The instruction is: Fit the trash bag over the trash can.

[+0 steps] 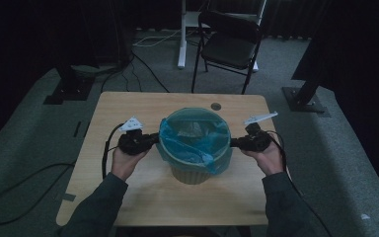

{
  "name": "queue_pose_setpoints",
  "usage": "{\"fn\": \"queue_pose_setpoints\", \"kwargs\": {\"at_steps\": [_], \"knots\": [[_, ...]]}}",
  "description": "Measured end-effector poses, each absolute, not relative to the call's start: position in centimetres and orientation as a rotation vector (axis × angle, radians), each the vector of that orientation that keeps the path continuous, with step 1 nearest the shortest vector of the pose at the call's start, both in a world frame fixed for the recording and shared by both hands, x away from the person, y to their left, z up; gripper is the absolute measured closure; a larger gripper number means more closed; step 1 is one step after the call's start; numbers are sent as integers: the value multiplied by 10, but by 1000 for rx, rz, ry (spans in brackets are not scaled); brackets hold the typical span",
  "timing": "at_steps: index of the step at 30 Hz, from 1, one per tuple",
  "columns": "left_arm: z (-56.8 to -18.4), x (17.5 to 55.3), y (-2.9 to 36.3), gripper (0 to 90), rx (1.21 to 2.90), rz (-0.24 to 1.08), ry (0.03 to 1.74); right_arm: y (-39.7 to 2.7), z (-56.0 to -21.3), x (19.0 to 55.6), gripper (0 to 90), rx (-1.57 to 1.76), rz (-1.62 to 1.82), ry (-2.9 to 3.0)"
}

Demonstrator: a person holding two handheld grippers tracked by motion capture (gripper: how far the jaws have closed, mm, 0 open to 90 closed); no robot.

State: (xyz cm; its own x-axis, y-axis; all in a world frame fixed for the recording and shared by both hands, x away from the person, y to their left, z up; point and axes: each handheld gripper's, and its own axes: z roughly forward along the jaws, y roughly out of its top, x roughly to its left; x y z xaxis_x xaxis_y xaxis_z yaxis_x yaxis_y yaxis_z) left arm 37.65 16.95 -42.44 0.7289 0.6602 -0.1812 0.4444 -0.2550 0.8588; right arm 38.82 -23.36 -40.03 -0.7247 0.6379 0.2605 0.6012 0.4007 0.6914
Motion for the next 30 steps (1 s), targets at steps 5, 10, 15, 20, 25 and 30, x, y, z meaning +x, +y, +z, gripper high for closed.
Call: {"fn": "queue_pose_setpoints", "kwargs": {"at_steps": [5, 10, 15, 20, 25, 30], "knots": [[-424, 377, 177, 786, 1898, 284, 884, -230, -403, 389, 872, 1137, 1187, 2599], [-417, 371, 193, 660, 1831, 275, 900, -239, -395, 384, 748, 1144, 1224, 2551], [-408, 357, 200, 602, 1810, 235, 839, -244, -386, 378, 708, 1128, 1259, 2529], [-405, 345, 198, 540, 1807, 154, 771, -250, -382, 374, 692, 1129, 1279, 2503], [-407, 340, 188, 520, 1855, 138, 736, -251, -381, 374, 738, 1128, 1319, 2508], [-410, 340, 188, 557, 1848, 114, 737, -252, -380, 373, 801, 1116, 1346, 2521]]}}
